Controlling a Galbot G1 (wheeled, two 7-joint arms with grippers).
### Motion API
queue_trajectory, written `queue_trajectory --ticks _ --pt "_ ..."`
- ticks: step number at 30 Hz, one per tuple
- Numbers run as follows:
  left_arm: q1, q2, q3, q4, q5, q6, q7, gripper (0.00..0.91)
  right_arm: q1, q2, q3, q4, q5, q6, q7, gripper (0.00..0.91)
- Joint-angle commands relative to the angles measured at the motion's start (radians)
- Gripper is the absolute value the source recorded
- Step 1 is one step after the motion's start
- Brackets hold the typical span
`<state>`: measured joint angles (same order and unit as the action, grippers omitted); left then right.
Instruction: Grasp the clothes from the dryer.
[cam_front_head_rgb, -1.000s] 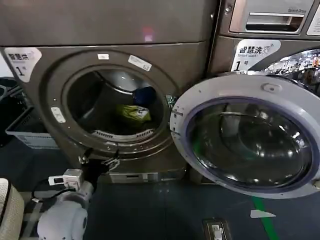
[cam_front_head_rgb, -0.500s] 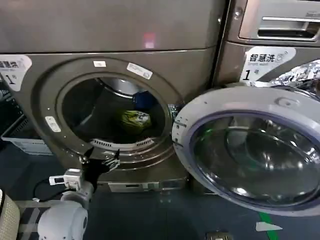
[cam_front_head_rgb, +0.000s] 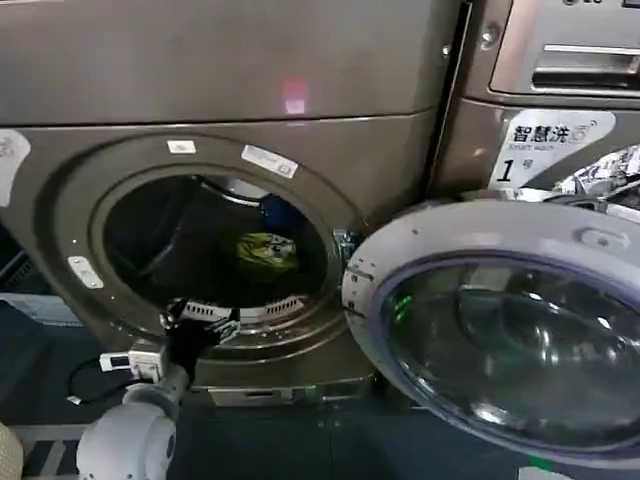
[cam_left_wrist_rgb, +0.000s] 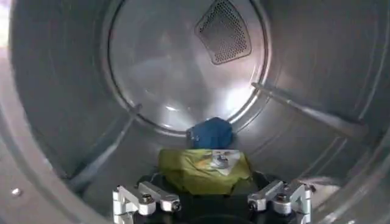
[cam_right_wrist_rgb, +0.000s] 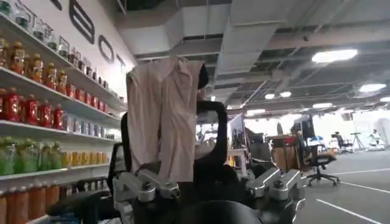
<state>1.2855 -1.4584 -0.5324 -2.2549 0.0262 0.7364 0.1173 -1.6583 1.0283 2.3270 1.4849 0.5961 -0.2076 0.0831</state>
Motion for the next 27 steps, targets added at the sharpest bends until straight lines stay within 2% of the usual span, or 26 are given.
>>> queue_trajectory --ticks 1,21,24,27 --pt "0.001 -0.001 -0.001 0.001 0.001 0.049 0.0 0.907 0.0 0.001 -0.001 0.0 -0.003 0.001 -0.001 0.907" --pt "-0.069 -0.006 0.009 0.061 0.023 0.04 -0.035 0.907 -0.016 0.007 0.013 -0.016 -0.005 0.025 0.002 0.907" --pt "-0.113 -0.013 0.023 0.124 0.047 -0.051 -0.043 0.907 -0.014 0.009 0.012 -0.01 -0.003 0.026 0.003 0.907" --pt "-0.162 -0.008 0.04 0.2 0.047 -0.071 -0.052 0.907 -0.015 0.009 0.008 -0.009 -0.002 0.029 0.002 0.907"
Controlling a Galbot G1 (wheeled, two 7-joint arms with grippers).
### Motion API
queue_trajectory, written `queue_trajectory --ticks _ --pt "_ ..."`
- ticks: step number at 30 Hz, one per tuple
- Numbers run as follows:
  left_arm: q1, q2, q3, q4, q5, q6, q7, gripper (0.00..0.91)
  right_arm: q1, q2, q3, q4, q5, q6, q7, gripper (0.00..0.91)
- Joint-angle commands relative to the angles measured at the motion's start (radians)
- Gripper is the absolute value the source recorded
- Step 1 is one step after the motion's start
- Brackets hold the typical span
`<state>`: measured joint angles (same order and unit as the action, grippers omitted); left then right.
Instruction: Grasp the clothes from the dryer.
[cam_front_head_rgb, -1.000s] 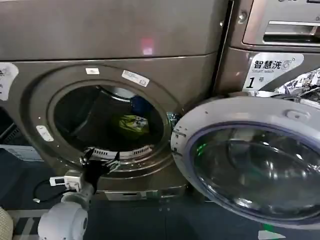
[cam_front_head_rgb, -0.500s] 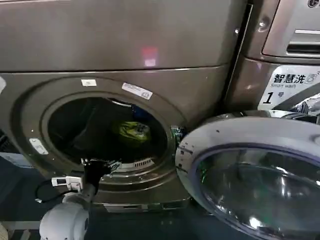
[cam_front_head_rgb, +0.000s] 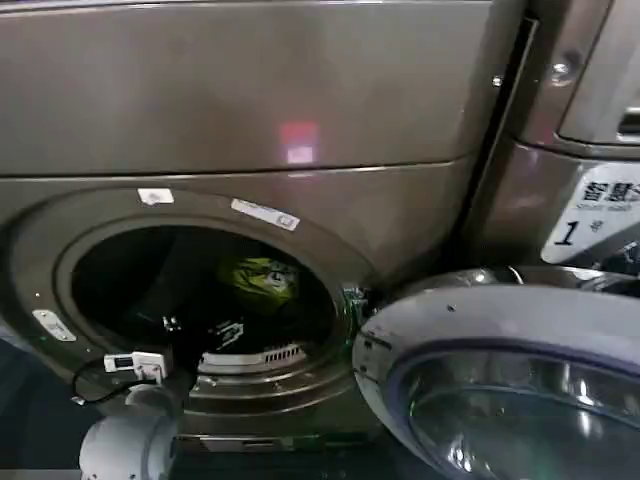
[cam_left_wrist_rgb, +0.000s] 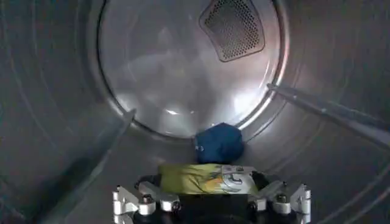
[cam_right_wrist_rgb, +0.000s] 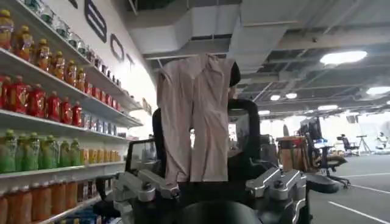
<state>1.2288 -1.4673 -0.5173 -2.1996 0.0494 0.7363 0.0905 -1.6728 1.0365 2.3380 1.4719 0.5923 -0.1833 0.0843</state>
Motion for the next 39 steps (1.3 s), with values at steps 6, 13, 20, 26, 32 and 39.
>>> queue_trajectory --ticks 6,13,20,26,32,39 --pt "-0.272 0.013 0.049 0.338 0.004 -0.105 -0.038 0.907 0.008 -0.004 -0.018 0.009 0.001 0.006 -0.001 0.907" --pt "-0.462 0.006 0.052 0.525 -0.003 -0.146 -0.029 0.907 0.011 -0.008 -0.029 0.014 0.0 0.005 -0.001 0.907" --pt "-0.586 -0.007 0.046 0.712 0.015 -0.198 0.005 0.907 0.02 -0.015 -0.038 0.015 -0.002 0.005 -0.001 0.907" --pt "-0.689 -0.016 0.045 0.913 0.049 -0.252 0.03 0.907 0.01 -0.017 -0.028 0.003 -0.003 0.008 -0.005 0.907" --pt "-0.71 -0.02 0.046 0.983 0.083 -0.292 0.03 0.907 0.006 -0.011 -0.025 -0.002 -0.005 0.014 -0.009 0.907" --pt "-0.85 -0.011 0.038 1.149 0.489 -0.38 0.313 0.907 0.006 -0.015 -0.024 0.003 -0.007 0.014 -0.011 0.907"
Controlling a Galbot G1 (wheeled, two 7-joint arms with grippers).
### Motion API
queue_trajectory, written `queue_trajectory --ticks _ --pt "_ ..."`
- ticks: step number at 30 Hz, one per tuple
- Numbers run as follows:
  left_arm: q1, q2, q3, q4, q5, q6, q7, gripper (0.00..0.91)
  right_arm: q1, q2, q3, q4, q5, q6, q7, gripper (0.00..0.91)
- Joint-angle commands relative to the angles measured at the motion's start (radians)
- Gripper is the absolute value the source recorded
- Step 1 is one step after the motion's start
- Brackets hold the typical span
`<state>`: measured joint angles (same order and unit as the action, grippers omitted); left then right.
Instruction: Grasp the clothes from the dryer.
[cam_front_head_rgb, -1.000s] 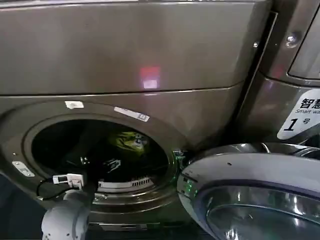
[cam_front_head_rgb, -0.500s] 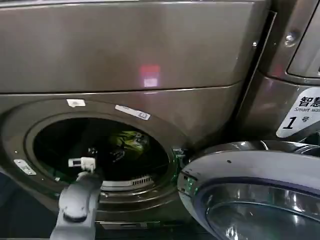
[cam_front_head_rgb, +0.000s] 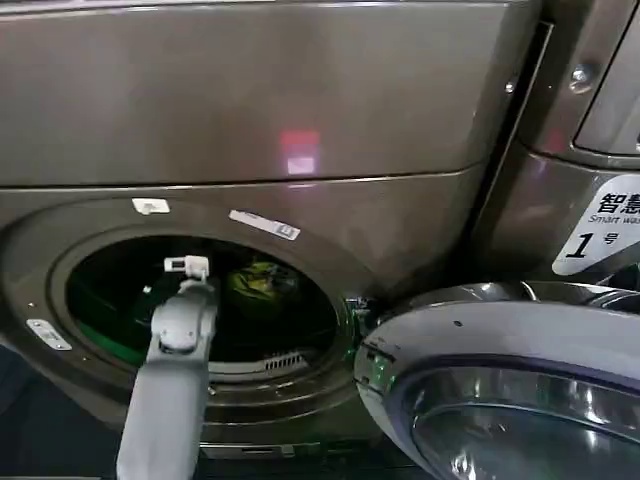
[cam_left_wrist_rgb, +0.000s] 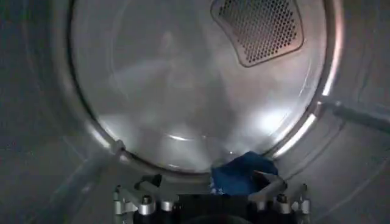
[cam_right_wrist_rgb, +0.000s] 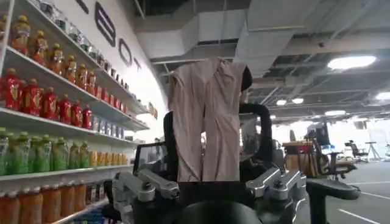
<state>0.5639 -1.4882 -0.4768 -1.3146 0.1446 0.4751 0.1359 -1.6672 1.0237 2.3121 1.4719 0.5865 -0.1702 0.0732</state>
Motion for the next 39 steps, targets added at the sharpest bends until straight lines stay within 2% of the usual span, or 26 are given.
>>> queue_trajectory --ticks 1,3,4,6,8,12,14,16,17,24,31,39 --pt "-0.209 0.015 -0.002 0.291 0.452 -0.144 0.319 0.907 0.001 0.0 0.001 0.004 -0.001 0.001 -0.001 0.907" --pt "-0.235 0.016 -0.002 0.321 0.579 -0.157 0.388 0.907 0.002 0.006 -0.001 0.005 -0.001 0.001 -0.001 0.907" --pt "-0.249 0.016 -0.002 0.341 0.651 -0.237 0.435 0.907 0.001 0.01 -0.002 0.005 -0.001 0.002 -0.001 0.907" --pt "-0.267 0.016 -0.004 0.371 0.752 -0.309 0.48 0.907 -0.002 0.011 0.0 0.003 0.0 0.005 -0.003 0.907" --pt "-0.278 0.015 -0.015 0.398 0.865 -0.444 0.528 0.907 -0.006 0.009 0.003 0.0 0.001 0.007 -0.004 0.907" --pt "-0.287 0.01 -0.041 0.396 1.052 -0.61 0.734 0.907 -0.007 0.009 0.001 0.003 0.001 0.008 -0.005 0.907" --pt "-0.291 0.012 -0.039 0.401 1.099 -0.689 0.815 0.907 -0.007 0.01 -0.001 0.004 0.0 0.008 -0.005 0.907" --pt "-0.298 0.031 -0.027 0.433 1.047 -0.819 0.855 0.907 -0.009 0.008 -0.002 -0.001 0.0 0.013 -0.007 0.907" --pt "-0.309 0.039 -0.026 0.45 1.015 -0.855 0.93 0.907 -0.01 0.008 -0.003 -0.006 -0.001 0.016 -0.008 0.907" --pt "-0.347 0.064 -0.008 0.462 1.107 -0.885 1.196 0.907 -0.001 0.011 -0.013 -0.007 -0.006 0.023 -0.008 0.907" --pt "-0.366 0.087 0.014 0.485 1.1 -0.911 1.212 0.907 0.002 0.028 -0.022 -0.023 -0.01 0.044 -0.013 0.907" --pt "-0.375 0.096 0.023 0.499 1.087 -0.867 1.21 0.907 0.008 0.027 -0.03 -0.013 -0.016 0.045 -0.014 0.907"
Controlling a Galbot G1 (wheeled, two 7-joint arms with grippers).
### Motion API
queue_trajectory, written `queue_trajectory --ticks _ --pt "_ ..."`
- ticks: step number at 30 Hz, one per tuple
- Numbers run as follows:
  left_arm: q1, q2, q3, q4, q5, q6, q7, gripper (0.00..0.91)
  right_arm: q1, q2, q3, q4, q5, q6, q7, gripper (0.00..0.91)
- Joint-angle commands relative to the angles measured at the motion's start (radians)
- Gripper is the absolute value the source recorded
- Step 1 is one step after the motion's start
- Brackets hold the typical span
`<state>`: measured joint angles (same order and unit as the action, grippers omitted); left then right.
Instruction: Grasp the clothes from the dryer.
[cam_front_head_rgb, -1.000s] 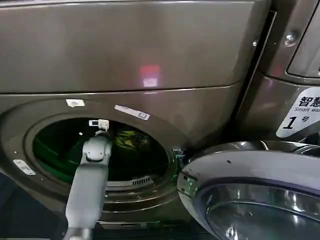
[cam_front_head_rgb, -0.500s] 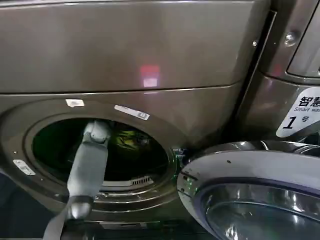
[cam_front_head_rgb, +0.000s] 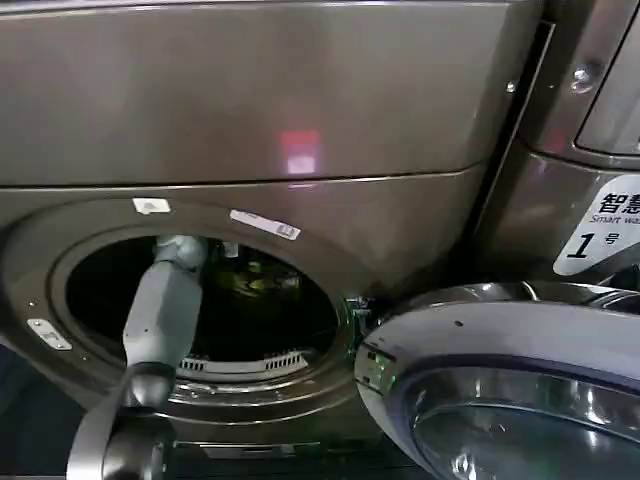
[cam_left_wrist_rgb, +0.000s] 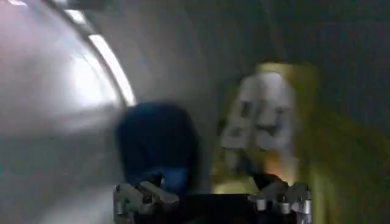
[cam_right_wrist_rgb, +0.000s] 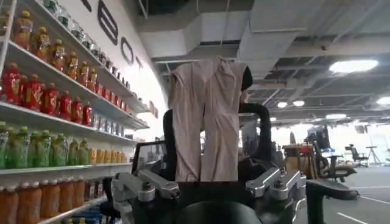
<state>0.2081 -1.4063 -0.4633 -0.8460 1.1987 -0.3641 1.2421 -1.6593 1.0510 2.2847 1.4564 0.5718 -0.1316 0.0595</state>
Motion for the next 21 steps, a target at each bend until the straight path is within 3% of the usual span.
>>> queue_trajectory --ticks 1,5,18,19,20,21 --pt "-0.019 0.014 0.009 0.03 0.039 -0.01 0.096 0.907 0.0 0.0 -0.004 0.004 -0.002 0.007 -0.001 0.907" --pt "-0.02 0.016 0.011 0.033 0.076 0.041 0.024 0.907 0.0 0.005 -0.007 0.0 -0.004 0.011 -0.003 0.907" --pt "-0.046 0.0 0.012 0.173 0.014 0.035 -0.066 0.907 -0.003 0.011 -0.008 0.003 -0.006 0.015 -0.006 0.907" --pt "-0.046 -0.001 0.013 0.176 0.001 0.033 -0.063 0.364 -0.003 0.011 -0.008 0.002 -0.007 0.015 -0.006 0.907" --pt "-0.047 -0.003 0.013 0.182 -0.011 0.027 -0.058 0.125 -0.003 0.011 -0.009 0.003 -0.007 0.015 -0.007 0.907" --pt "-0.047 -0.004 0.013 0.188 -0.015 0.023 -0.056 0.091 -0.003 0.012 -0.01 0.003 -0.008 0.016 -0.008 0.907"
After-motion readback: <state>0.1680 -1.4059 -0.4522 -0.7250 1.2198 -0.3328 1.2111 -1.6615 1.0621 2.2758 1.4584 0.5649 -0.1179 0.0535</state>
